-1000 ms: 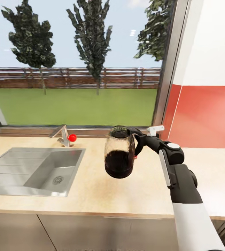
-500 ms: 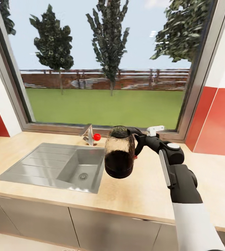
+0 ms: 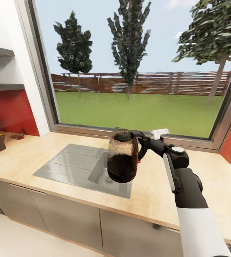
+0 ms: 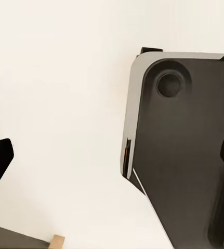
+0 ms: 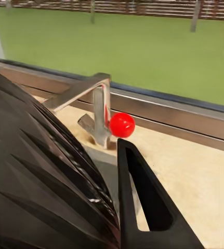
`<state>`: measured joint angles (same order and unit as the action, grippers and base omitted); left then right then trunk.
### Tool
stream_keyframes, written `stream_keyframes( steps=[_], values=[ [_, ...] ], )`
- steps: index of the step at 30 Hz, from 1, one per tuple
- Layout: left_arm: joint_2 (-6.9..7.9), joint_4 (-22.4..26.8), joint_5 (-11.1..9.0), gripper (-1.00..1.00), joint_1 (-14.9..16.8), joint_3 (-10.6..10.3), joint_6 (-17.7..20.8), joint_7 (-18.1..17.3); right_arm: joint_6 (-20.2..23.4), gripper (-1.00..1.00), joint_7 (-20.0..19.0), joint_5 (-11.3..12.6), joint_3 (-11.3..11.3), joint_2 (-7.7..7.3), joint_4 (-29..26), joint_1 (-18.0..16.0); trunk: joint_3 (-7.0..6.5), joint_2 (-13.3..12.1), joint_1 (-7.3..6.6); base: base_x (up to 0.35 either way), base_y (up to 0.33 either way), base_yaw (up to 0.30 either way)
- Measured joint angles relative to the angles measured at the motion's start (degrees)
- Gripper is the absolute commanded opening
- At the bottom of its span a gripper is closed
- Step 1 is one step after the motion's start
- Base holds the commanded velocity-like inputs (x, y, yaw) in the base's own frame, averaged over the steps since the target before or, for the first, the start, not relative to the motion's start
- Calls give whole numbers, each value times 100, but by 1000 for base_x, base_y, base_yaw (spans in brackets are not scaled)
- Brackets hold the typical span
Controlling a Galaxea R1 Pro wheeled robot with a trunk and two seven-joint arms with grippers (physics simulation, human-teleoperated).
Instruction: Set up a coffee station on the kitchen countertop: keep the coffee maker on the countertop, move the bottle of coffee from the kitchen shelf to the counter next to the coffee maker, place a paper coffee filter on top of the coffee maker, put the saucer next to the coffee maker with the coffee cup on the saucer, and place the electric kettle next to the coffee maker.
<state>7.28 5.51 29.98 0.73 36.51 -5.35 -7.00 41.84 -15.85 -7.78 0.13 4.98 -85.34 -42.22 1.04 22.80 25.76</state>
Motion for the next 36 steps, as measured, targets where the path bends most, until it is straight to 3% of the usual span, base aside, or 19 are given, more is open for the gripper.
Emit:
stream_keyframes(
  steps=[22,36],
  values=[
    [9,-2,4,100,3,7,-1,-1,1,-100,0,-6,0,1,8,-4,-87,7,1,-13,61,234],
    [9,-4,1,100,4,9,0,0,3,-100,-6,8,0,-1,7,-2,-90,6,0,0,281,202]
  ],
)
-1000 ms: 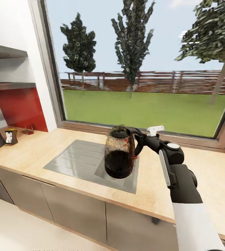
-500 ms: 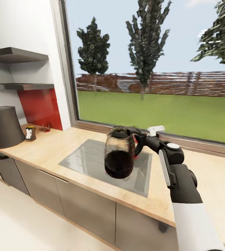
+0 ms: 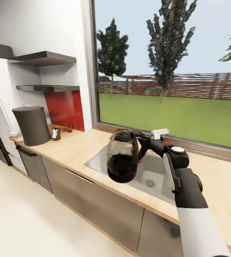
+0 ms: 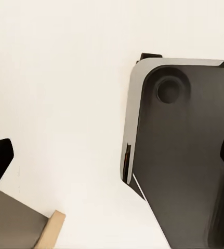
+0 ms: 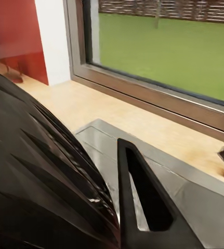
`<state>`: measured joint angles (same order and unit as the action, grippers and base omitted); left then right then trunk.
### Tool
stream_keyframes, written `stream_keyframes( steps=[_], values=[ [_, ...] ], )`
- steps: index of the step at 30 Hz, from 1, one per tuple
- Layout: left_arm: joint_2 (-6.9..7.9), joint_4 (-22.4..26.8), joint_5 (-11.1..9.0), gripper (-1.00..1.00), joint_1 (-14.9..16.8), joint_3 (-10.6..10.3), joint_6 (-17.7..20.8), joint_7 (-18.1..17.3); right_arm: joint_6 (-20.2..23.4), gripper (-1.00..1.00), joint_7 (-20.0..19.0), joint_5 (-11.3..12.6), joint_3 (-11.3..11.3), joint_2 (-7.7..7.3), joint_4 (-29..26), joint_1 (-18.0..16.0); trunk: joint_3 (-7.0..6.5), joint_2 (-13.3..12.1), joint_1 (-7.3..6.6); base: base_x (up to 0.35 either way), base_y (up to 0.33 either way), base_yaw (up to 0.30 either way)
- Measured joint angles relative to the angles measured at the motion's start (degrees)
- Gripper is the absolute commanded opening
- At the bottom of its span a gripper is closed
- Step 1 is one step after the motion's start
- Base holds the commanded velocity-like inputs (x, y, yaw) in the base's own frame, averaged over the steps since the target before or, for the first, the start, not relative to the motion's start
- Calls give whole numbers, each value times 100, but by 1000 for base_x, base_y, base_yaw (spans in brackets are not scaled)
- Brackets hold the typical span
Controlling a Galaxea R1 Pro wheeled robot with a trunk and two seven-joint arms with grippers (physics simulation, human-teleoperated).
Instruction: Set up a coffee station on the kitchen countertop: keep the coffee maker on the countertop, move the bottle of coffee from the kitchen shelf to the counter next to the coffee maker, place a paper coffee filter on top of the coffee maker, put the saucer next to the coffee maker with the coffee cup on the saucer, and place the electric kettle next to the coffee maker.
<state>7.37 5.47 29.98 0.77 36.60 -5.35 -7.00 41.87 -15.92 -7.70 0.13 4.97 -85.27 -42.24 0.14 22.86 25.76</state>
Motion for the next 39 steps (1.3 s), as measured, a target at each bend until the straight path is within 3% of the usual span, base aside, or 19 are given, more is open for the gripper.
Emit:
stream_keyframes(
  steps=[39],
  values=[
    [0,2,0,100,0,0,-4,0,0,-100,-12,-7,0,-18,44,9,0,1,-1,84,304,1]
  ],
)
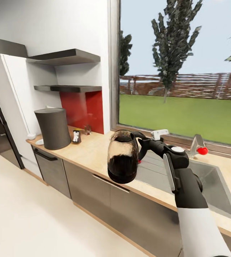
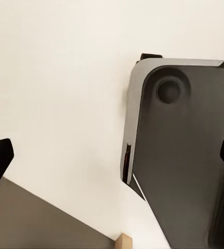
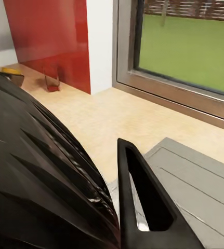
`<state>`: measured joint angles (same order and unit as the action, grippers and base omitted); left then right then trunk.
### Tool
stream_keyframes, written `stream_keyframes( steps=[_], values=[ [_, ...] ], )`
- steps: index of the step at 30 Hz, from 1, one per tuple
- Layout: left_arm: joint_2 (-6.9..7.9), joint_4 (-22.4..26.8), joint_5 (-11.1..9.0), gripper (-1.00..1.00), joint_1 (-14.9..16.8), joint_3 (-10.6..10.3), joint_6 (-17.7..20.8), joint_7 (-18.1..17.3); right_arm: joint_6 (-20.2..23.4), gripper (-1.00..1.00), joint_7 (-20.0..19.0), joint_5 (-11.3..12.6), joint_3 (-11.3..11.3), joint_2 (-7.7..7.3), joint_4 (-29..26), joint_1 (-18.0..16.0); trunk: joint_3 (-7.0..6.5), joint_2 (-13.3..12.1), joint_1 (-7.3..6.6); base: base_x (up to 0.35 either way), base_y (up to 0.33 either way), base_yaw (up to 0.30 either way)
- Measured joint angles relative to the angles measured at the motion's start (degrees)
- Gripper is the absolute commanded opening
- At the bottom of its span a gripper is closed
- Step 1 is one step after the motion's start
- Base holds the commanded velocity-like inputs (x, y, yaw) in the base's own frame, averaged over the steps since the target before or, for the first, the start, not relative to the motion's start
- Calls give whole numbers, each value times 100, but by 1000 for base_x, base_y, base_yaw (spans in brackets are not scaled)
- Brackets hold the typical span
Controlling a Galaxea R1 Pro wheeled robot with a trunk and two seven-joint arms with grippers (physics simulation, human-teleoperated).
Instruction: Set up a coffee station on the kitchen countertop: keep the coffee maker on the countertop, move the bottle of coffee from the kitchen shelf to the counter next to the coffee maker, place a paper coffee filter on top of the coffee maker, put the saucer next to the coffee maker with the coffee cup on the saucer, and place the electric kettle next to the coffee maker.
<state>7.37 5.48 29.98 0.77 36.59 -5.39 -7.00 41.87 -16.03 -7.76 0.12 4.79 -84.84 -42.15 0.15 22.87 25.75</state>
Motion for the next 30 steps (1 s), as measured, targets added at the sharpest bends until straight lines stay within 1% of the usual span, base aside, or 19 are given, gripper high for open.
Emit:
stream_keyframes(
  steps=[30],
  values=[
    [0,1,-9,100,0,3,-5,-7,0,-100,0,0,0,0,-9,0,0,0,0,129,303,0]
  ],
)
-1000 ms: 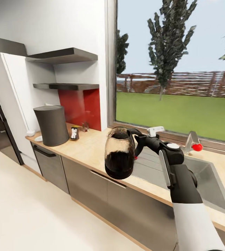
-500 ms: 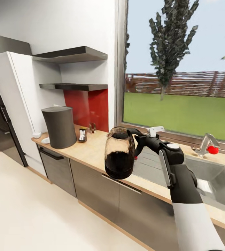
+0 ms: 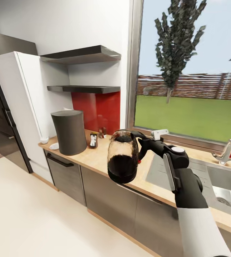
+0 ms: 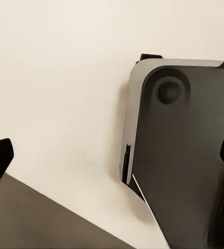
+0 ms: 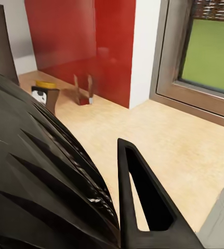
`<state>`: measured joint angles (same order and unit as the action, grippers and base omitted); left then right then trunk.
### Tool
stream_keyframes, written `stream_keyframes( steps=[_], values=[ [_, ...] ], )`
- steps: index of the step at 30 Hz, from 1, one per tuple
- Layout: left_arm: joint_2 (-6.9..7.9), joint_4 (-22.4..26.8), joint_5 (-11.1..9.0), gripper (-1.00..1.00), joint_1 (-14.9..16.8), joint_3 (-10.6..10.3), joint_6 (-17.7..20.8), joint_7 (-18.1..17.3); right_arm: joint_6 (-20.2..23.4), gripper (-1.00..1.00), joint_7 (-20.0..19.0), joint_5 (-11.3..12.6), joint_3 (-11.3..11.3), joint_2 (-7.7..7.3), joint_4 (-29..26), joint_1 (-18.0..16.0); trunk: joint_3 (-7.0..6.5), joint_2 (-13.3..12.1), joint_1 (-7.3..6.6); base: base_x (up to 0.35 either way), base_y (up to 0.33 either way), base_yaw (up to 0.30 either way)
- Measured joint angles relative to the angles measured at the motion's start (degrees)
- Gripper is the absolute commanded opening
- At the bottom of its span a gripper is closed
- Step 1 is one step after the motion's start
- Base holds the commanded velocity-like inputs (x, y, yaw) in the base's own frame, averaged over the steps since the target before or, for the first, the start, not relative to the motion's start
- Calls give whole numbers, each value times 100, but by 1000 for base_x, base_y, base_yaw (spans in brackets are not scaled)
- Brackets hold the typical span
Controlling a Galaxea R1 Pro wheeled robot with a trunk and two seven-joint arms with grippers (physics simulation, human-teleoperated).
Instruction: Set up a coffee station on the kitchen countertop: keep the coffee maker on the countertop, move the bottle of coffee from the kitchen shelf to the counter next to the coffee maker, place a paper coffee filter on top of the coffee maker, put the saucer next to the coffee maker with the coffee cup on the saucer, and place the electric kettle next to the coffee maker.
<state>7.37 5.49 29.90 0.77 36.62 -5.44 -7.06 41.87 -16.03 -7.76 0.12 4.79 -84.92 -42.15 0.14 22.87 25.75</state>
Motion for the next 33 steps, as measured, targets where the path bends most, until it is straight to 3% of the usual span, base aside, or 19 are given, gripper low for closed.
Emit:
stream_keyframes(
  steps=[16,33],
  values=[
    [0,-1,0,100,-4,-3,-11,-2,-6,-100,0,-16,0,2,36,0,0,0,0,186,297,0],
    [0,0,0,100,-1,-3,-35,-2,-66,-100,14,-28,-8,12,801,0,0,0,-1,214,278,0]
  ],
)
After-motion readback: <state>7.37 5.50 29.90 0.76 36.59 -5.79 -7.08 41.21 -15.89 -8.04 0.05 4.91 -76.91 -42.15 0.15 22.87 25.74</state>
